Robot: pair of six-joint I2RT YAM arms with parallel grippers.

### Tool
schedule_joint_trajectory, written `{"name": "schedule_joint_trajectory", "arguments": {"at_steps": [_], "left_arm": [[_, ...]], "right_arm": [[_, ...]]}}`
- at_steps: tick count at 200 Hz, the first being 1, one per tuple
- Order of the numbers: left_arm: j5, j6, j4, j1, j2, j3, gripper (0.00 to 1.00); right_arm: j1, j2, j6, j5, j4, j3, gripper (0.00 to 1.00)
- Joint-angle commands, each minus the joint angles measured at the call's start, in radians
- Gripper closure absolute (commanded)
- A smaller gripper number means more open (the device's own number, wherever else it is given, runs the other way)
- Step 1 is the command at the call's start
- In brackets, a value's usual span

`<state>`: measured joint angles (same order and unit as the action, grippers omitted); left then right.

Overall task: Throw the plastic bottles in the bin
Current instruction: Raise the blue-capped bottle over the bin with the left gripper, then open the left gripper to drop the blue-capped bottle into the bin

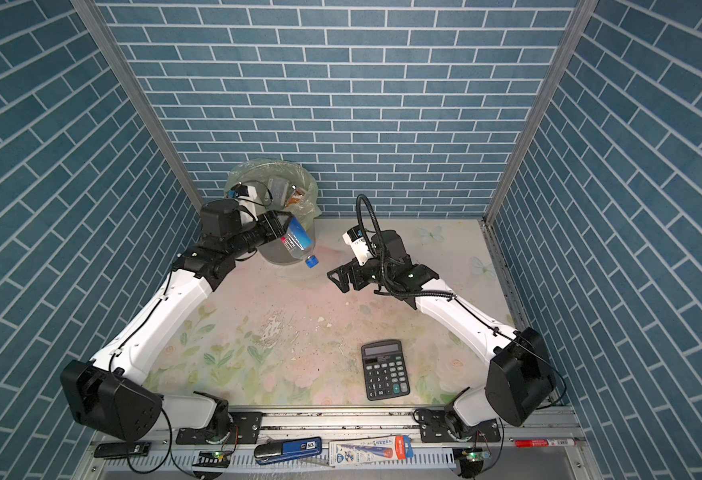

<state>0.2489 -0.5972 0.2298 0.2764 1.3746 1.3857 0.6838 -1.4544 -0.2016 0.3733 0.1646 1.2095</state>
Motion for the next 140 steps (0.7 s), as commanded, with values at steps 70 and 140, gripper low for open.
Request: {"name": "schedule_joint_trajectory", "arguments": {"at_steps": [70, 140], "left_arm": [[-0.003, 0.097, 0.001, -0.177, 0.094, 0.361, 0.51], [-0.075, 0.018, -0.19, -0.259, 0.205, 0.564, 0.52]], "right_arm": [[0.009, -0.106, 0.08, 0.006, -0.048, 0.318, 0.01], [0.01, -0.174, 0.096, -0.002, -0.039, 0.361, 0.01]]}}
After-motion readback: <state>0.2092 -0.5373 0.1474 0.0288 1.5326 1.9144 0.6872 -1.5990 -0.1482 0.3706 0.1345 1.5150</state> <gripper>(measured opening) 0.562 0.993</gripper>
